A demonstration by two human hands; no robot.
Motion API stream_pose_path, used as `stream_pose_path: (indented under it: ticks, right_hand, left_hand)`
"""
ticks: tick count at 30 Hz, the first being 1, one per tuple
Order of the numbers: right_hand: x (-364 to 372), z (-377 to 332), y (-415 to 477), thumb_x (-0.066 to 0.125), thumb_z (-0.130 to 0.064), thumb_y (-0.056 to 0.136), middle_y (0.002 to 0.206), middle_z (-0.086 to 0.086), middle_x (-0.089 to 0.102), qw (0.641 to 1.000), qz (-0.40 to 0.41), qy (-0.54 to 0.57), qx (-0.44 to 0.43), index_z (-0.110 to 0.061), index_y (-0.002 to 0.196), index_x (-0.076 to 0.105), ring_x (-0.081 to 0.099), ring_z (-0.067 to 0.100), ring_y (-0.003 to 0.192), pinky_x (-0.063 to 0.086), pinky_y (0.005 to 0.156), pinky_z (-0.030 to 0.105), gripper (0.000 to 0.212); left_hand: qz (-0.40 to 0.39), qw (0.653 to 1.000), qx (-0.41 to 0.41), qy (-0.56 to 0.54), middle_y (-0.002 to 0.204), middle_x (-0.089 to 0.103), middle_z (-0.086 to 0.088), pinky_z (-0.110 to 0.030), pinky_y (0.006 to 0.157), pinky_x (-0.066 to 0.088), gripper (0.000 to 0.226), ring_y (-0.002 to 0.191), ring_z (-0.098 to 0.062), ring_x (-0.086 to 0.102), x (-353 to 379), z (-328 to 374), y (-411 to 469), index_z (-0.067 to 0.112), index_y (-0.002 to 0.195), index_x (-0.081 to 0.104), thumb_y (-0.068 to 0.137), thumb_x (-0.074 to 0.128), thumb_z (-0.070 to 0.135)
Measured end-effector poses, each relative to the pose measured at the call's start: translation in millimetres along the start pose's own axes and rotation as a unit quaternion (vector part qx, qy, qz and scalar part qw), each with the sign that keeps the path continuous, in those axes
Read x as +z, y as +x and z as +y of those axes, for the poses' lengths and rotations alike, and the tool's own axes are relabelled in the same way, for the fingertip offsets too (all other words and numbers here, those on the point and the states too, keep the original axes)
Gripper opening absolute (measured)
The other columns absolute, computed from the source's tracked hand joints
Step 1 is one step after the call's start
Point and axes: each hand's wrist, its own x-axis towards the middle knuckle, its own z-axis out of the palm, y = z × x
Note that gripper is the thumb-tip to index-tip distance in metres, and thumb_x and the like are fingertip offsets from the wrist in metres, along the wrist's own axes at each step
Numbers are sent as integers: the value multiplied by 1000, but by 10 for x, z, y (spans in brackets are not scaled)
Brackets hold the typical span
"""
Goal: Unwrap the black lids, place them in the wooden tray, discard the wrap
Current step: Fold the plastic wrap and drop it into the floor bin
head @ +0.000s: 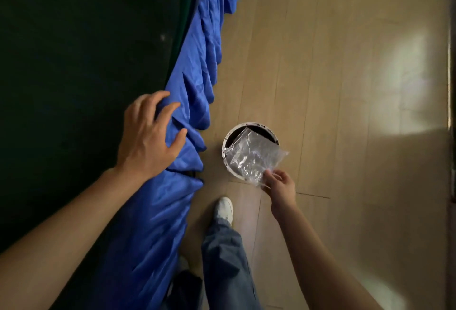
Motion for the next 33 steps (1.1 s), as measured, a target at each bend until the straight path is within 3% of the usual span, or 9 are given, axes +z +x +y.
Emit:
stream_pose_path:
  ticks: [6, 9, 12, 18, 21, 23, 27, 33]
  right_hand:
    - [226, 311, 736, 64, -6, 99, 88, 8, 63, 999, 7, -18, 40, -6, 96, 62, 61, 17, 79, 55, 73, 31, 4]
    - [304, 476, 1010, 63, -6, 100, 85, 8, 63, 998, 24, -12, 58, -9, 91, 61, 61, 18, 75, 56, 74, 32, 10]
    - [369, 643, 1242, 63, -6, 100, 87, 9, 63, 997, 39, 11, 63, -4, 101, 62, 62, 19, 72, 57, 70, 31, 2]
    - [399, 846, 1513, 69, -13, 99, 100, 17, 69, 994, 30, 45, 93, -2, 122, 58, 67, 19, 74, 60, 71, 27, 28]
    - [376, 977, 1516, 69, -7, 98, 90, 15, 68, 991, 31, 8, 129, 5, 128, 57, 67, 18, 70, 59, 67, 25, 34]
    - [348, 1032, 1473, 65, -3, 99, 86, 13, 67, 992, 22, -10, 126, 8, 125, 59, 66, 19, 70, 60, 63, 24, 29]
    - [305, 1100, 1381, 63, -2, 99, 88, 14, 71, 994, -4, -48, 96, 7, 113, 64, 69, 20, 74, 60, 72, 31, 16]
    - [358, 1054, 1309, 61, -6, 101, 86, 12, 72, 994, -32, -84, 64, -6, 97, 65, 70, 21, 73, 58, 68, 30, 6]
  left_hand:
    - [26, 999, -2, 29, 142, 52, -22, -54, 105, 36, 49, 128, -40, 43, 20, 2, 8, 5, 129, 59, 88, 63, 33]
    - [31, 998, 4, 46, 142, 52, -24, -54, 104, 36, 48, 128, -42, 42, 35, 8, -13, 4, 129, 60, 90, 63, 32]
    - [43, 997, 20, 58, 142, 52, -24, -54, 102, 36, 42, 128, -44, 42, 70, -16, -34, 4, 124, 63, 93, 60, 31]
    - [56, 997, 33, 50, 143, 52, -24, -55, 101, 36, 38, 127, -46, 43, 79, -61, -43, 6, 120, 65, 92, 60, 31]
    - [57, 997, 32, 44, 142, 52, -24, -55, 102, 36, 38, 127, -46, 43, 57, -46, -43, 5, 120, 65, 91, 61, 29]
    - [58, 997, 33, 35, 142, 53, -24, -55, 101, 36, 38, 127, -45, 43, 39, -42, -42, 4, 120, 65, 90, 61, 27]
    - [54, 998, 27, 29, 142, 53, -24, -53, 102, 37, 36, 127, -43, 43, 13, -34, -22, 4, 120, 65, 91, 61, 26]
    - [48, 998, 27, 15, 142, 53, -23, -53, 102, 37, 33, 127, -42, 43, 18, -41, -13, 3, 117, 67, 91, 60, 23]
